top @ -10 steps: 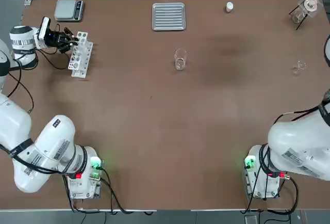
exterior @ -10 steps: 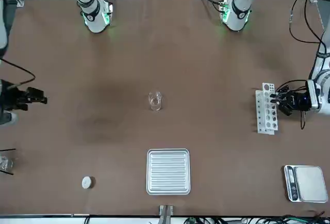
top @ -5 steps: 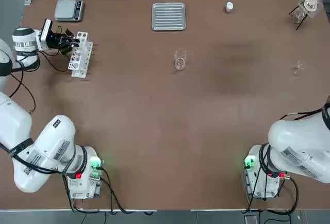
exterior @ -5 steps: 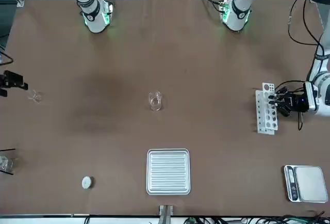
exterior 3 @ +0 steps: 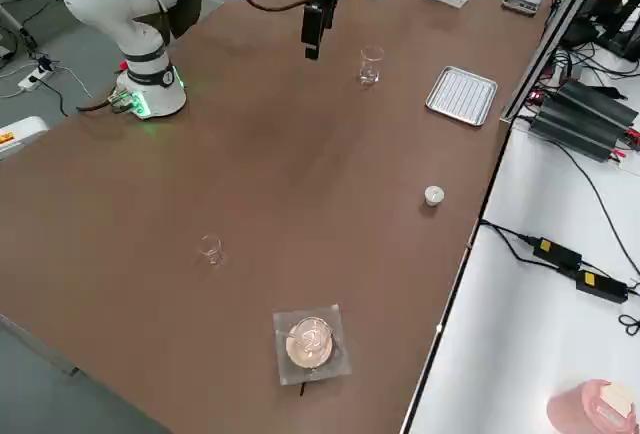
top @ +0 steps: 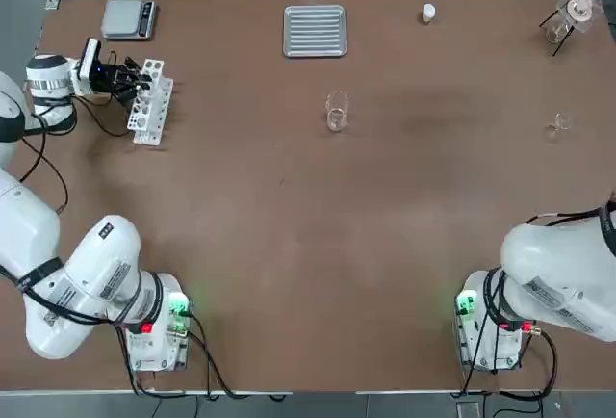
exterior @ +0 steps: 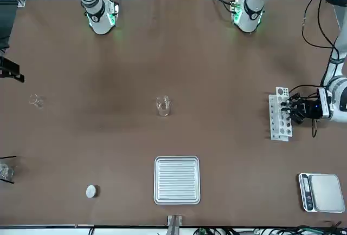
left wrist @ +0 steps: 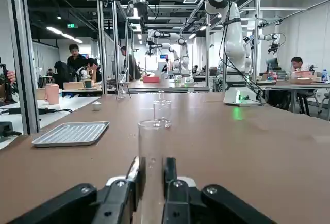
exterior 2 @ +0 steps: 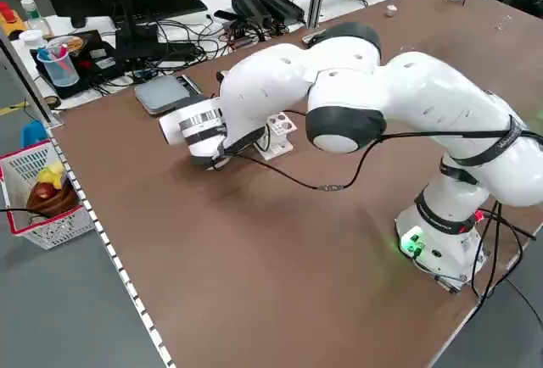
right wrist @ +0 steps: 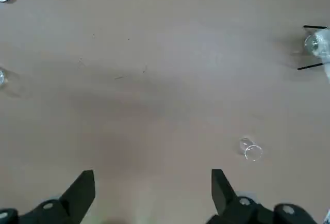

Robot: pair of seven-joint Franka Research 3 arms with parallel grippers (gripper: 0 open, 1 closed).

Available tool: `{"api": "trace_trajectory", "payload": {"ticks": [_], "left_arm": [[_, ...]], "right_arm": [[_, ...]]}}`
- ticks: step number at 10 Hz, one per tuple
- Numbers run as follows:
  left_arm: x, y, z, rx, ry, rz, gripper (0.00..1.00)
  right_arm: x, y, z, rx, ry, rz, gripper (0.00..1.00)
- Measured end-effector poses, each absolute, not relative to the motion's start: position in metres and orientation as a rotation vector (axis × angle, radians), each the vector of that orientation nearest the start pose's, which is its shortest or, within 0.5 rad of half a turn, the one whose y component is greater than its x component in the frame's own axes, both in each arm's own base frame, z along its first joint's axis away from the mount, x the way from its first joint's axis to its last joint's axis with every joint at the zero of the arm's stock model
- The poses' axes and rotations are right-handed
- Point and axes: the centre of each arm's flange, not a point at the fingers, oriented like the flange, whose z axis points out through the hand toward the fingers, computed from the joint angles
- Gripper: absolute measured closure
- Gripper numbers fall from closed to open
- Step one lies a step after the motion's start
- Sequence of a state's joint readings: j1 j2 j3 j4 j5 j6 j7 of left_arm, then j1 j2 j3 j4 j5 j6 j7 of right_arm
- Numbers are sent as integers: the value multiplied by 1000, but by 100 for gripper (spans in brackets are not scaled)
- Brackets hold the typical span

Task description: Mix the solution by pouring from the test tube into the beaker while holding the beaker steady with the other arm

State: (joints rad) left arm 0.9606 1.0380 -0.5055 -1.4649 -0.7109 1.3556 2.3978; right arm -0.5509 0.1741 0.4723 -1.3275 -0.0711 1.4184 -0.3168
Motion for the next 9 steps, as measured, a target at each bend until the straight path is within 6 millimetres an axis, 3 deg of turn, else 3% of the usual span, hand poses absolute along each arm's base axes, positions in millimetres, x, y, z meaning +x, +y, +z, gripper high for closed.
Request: {"api": "trace_trajectory", "payload": {"ticks": [3, 4, 6, 7, 9], "left_arm": [[565, 237, 147, 1138, -1287, 1151, 67], [565, 237, 147, 1139, -1285, 1149, 52], [566, 238, 149, 1139, -1288, 1151, 40], [568, 241, 154, 1142, -1301, 1155, 25], [576, 252, 194, 1147, -1366, 1155, 0]], "right_arm": [[578, -67, 638, -3133, -360, 127, 0], [579, -62, 637, -3143, -364, 135, 0], [576, -54, 638, -3163, -373, 110, 0], [573, -54, 636, -3172, -374, 78, 0], [567, -55, 628, -3174, -368, 49, 0]]}}
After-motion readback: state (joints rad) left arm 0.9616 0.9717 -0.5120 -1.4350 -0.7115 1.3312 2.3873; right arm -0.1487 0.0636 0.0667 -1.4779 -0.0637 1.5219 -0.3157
